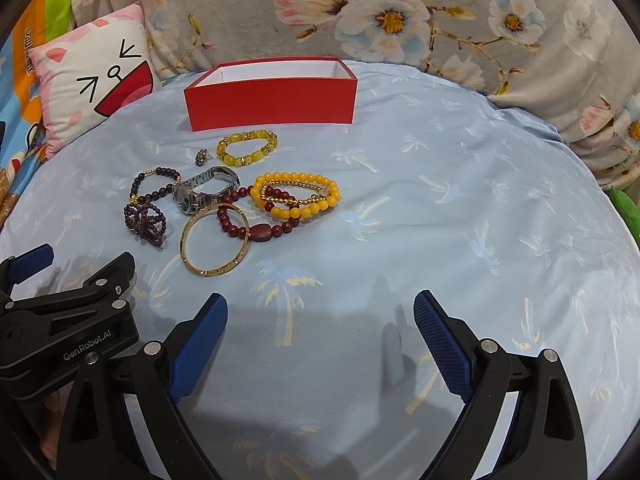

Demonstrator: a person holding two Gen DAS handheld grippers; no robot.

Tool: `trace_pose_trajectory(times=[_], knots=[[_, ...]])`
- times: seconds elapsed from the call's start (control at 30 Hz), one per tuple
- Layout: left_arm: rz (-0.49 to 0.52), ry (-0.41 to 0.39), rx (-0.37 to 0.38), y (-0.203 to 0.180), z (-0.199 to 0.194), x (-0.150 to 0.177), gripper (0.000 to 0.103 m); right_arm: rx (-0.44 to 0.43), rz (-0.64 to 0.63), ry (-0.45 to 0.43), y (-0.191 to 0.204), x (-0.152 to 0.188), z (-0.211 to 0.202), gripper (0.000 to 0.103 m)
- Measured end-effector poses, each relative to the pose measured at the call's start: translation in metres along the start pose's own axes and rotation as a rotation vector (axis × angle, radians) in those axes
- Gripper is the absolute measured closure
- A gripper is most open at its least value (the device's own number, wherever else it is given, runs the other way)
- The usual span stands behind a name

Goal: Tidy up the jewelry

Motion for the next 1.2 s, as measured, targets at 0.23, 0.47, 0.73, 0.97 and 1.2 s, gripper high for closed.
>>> trace_pose_trajectory(times=[0.23, 0.47, 0.73, 0.97, 1.2], knots=[[0.008, 0.008, -0.003, 0.0002, 0.001, 0.0014, 0.007, -0.001, -0.004, 0.007, -0.0018, -0.0015, 0.0017, 0.013], [0.003, 0.003, 0.0, 0.0034, -0.0007, -0.0023, 0.008, 0.003, 0.007, 0.003, -0.0046, -0.0007, 0.0, 0.013], [0.01, 0.0, -0.002, -0.0002, 0.0021, 0.0011, 0.008, 0.003, 0.003, 0.002, -0.0038, -0.0009, 0.0002, 0.013], [0.011, 0.0, -0.001, -0.0021, 0.0011, 0.0039, 0.008, 0.006, -0.004, 0.006, -0.0004, 0.0002, 0.0005, 0.013], [0.01, -0.002, 0.004, -0.0024, 0.0006, 0.004, 0.008, 0.007, 0.001, 0.008, 0.0001, 0.0006, 0.0025, 0.013]])
Point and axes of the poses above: each gripper's, at about its wrist camera, not at the fingertips, and z roughly the way its jaws point, y to its left, x to its underside, the point moved 5 cm from there along z, roughly the way its jaws point, and after that the axes turned 5 degrees about -z, right-handed, at the moved point
